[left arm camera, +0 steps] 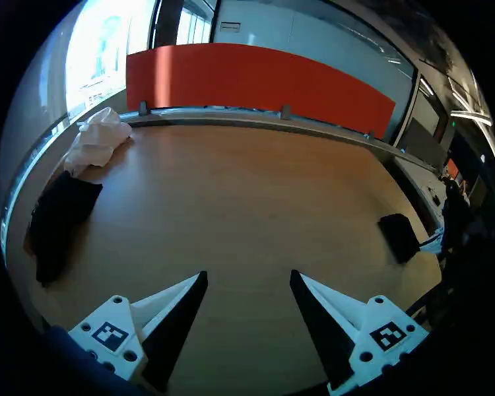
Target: Fold towel
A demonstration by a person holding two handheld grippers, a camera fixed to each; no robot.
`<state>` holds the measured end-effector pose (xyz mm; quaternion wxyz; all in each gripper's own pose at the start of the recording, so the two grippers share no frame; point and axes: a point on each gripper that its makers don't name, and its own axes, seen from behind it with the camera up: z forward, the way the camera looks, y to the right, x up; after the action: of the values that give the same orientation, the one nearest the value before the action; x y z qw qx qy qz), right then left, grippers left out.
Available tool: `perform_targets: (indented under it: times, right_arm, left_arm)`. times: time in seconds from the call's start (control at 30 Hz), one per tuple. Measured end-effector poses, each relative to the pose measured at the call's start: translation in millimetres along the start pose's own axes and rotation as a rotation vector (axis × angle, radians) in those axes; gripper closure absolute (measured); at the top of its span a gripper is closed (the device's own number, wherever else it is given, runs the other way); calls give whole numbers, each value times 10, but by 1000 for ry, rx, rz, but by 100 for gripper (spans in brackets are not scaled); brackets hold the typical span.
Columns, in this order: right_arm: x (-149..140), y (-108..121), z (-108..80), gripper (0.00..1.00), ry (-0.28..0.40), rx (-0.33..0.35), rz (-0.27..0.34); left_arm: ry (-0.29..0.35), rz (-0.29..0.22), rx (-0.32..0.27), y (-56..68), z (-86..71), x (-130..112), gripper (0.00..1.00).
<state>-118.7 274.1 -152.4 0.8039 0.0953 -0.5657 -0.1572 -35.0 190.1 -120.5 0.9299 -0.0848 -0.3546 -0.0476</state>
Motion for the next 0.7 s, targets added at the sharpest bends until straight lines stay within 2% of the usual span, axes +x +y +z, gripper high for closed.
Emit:
perform_targets:
  times: [0.07, 0.13, 0.33, 0.4, 0.47, 0.7]
  right_arm:
    - [-14, 18, -26, 69, 6, -11, 3]
    - [-27, 41, -54, 54, 12, -24, 7]
    - [-42, 77, -137, 28, 36, -54, 29]
    - [-29, 68, -163, 10, 48, -57, 41]
    - [-4, 61, -186, 0, 60, -61, 51]
    - [91, 9, -283, 0, 95, -78, 70]
  left_arm:
    - [1, -1, -1, -2, 2, 9, 7]
    - [3, -3, -3, -7, 3, 19, 7]
    - [9, -5, -8, -29, 9, 49, 7]
    - [10, -5, -10, -35, 12, 56, 7]
    - [11, -5, -13, -40, 17, 62, 7]
    - [15, -2, -23, -63, 35, 87, 7]
